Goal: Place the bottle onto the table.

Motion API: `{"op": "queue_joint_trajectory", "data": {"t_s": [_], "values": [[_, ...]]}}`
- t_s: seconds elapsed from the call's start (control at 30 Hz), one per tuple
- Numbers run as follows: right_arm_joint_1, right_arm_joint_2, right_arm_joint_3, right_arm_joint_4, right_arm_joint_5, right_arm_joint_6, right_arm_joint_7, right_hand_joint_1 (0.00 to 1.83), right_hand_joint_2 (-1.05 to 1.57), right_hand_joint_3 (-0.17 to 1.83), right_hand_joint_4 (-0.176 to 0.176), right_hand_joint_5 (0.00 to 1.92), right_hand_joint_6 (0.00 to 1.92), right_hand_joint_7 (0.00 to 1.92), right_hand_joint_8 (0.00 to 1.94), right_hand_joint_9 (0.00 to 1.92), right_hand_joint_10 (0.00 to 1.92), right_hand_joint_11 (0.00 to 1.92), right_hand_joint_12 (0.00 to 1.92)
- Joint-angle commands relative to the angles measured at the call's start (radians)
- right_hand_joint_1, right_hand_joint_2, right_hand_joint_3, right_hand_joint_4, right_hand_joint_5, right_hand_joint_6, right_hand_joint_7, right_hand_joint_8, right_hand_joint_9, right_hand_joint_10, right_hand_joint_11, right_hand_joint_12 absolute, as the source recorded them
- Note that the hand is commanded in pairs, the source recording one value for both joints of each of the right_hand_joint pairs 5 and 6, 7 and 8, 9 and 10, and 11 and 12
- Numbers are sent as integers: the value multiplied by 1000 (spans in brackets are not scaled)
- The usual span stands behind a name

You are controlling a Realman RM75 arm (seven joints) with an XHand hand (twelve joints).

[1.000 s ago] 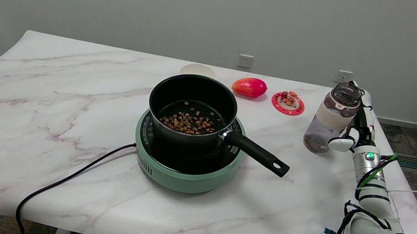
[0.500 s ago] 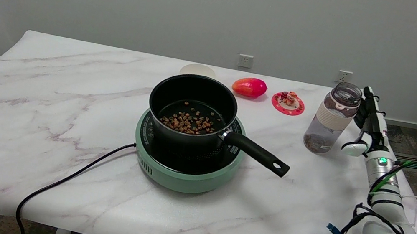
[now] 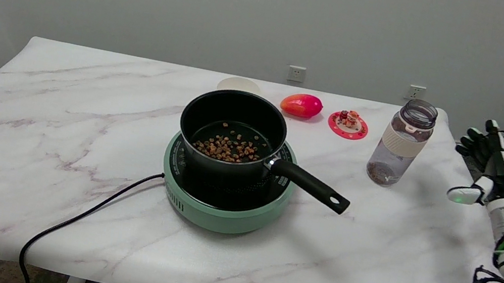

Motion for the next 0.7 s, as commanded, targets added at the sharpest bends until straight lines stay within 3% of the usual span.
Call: {"op": "queue_joint_trajectory", "data": {"t_s": [0.03, 0.23, 0.43, 0.7], "values": [[-155, 136, 242, 85, -91, -60, -58, 1301, -993, 717, 0, 0, 0, 301, 301, 404, 404, 505, 505], [-155, 174, 321, 90, -167, -104, -63, 1317, -1013, 807, 0, 2, 2, 317, 317, 411, 411, 512, 512], [-190, 184, 494, 99, -182, -91, -130, 1346, -995, 862, 0, 1, 1, 335, 335, 424, 424, 523, 523], [-204, 213, 632, 66, -343, -124, -151, 1354, -1044, 949, 0, 21, 21, 342, 342, 438, 438, 532, 532]]}}
